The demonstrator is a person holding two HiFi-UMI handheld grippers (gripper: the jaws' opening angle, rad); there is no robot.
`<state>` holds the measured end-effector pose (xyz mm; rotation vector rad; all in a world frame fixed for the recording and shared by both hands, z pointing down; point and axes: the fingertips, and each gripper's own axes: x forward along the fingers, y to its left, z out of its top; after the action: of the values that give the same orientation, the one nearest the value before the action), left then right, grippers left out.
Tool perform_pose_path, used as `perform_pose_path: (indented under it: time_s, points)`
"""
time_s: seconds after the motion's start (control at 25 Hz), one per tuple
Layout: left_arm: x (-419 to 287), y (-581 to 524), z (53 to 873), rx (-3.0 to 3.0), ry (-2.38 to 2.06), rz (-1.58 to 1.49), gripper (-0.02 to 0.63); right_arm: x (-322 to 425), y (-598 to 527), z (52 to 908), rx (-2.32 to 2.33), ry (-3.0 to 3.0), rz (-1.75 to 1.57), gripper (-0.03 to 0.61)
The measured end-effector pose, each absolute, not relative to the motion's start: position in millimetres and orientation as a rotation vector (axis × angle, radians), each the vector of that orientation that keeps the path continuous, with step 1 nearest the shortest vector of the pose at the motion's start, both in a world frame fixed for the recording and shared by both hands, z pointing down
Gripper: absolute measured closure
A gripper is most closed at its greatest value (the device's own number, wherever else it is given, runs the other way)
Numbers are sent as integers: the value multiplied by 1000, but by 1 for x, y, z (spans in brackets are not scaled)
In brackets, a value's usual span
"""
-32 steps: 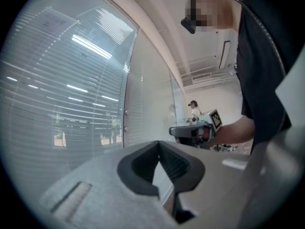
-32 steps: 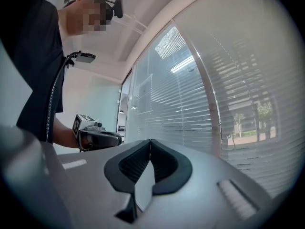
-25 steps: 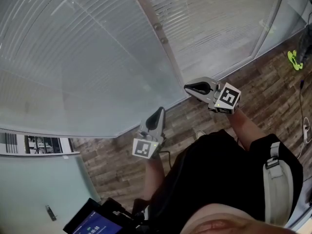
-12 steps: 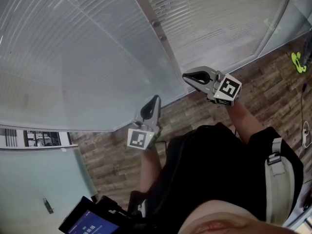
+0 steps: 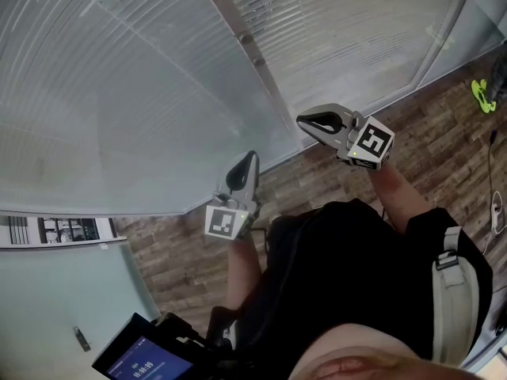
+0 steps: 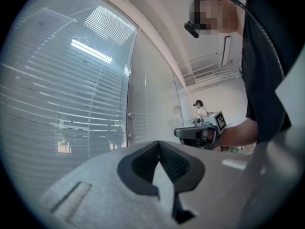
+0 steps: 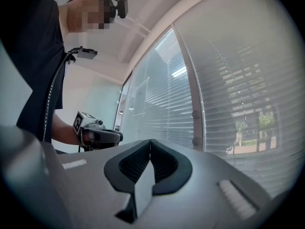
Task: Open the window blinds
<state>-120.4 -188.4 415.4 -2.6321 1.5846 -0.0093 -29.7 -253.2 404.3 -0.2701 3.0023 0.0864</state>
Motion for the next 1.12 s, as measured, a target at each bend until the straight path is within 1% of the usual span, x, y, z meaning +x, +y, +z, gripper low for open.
perform_pose_path:
  time_s: [0.28,0.64,0.8,1.0,1.12]
  points:
    - [-100,-190,415,-2684,1457,-14,611,-22,-250,408,-348,3097,273,574]
    - [-106,-189,421,-2779,1310,-38,611,-49,-281,391,-596,3142,469,549]
    - [-112,-193,421,-2814,1274,-36,611,-67,-299,376,-679,3176,616,528]
    - [-107,-188,419,-2847,1192,-25,611,-80,-318,357,-788,3213,862,471]
    - [-108,-184,418,-2852,1179,-13,611,-83,-331,349,-862,3232,1031,461]
